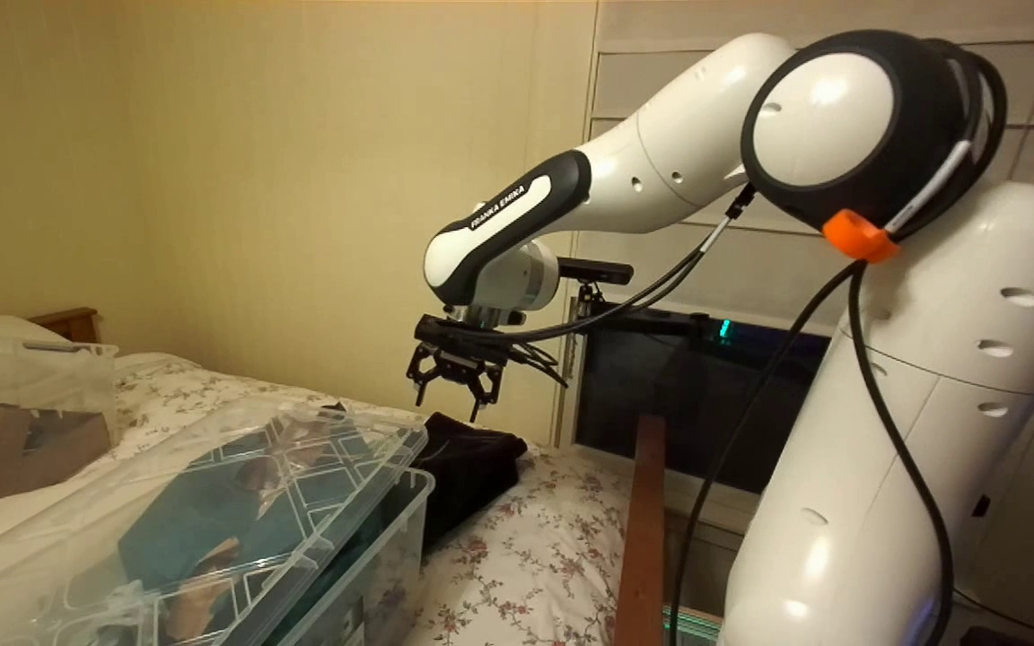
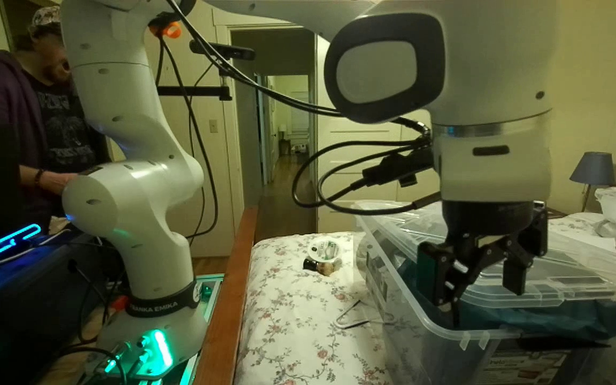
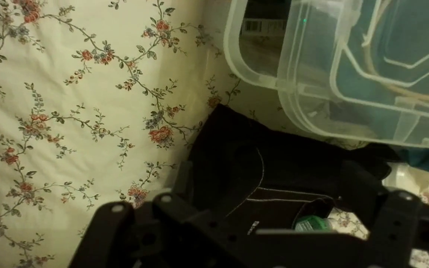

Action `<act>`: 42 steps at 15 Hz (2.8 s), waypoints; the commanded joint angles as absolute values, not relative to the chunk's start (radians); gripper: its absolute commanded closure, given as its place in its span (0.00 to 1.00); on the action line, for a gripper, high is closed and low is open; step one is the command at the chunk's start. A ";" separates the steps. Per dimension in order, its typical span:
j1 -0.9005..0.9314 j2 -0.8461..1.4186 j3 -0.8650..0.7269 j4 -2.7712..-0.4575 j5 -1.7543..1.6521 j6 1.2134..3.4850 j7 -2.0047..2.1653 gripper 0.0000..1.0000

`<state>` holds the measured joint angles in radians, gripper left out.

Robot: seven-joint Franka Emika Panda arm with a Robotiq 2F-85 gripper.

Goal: Put the black bag on the clear container

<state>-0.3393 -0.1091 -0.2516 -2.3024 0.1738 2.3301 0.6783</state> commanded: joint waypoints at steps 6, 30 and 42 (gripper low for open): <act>-0.347 0.229 -0.322 -2.050 0.367 2.390 0.748 0.00; -0.427 0.646 -0.352 -1.708 0.358 2.189 0.947 0.97; -0.326 0.413 -0.608 -2.063 0.013 2.287 1.036 0.97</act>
<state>-0.3608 0.5402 -0.5238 -1.8978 0.1334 2.2359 0.9592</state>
